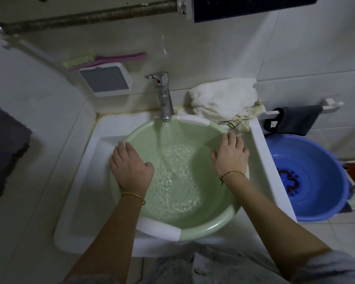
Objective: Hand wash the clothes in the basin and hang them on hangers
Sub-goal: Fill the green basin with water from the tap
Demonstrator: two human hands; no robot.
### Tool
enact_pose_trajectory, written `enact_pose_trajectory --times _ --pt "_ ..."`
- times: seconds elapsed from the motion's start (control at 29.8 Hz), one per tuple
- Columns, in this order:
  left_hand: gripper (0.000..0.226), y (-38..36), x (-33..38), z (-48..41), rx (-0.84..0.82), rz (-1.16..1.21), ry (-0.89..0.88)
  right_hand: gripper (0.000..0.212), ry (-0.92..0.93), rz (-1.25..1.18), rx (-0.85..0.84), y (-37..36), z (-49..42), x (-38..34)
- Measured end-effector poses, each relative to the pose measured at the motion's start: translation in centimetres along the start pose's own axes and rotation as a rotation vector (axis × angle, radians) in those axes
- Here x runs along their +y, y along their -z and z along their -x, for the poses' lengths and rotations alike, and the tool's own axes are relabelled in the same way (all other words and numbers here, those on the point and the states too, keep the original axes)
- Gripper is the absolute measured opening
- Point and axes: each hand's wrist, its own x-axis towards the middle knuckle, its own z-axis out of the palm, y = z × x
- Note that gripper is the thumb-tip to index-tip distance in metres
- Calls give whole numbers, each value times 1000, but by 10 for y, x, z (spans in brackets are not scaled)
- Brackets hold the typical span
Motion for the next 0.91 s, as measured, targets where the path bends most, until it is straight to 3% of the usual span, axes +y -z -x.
enact_pose_trajectory --times 0.91 --pt "80 -2 -1 0 0 -20 -7 65 -2 3 -6 1 1 0"
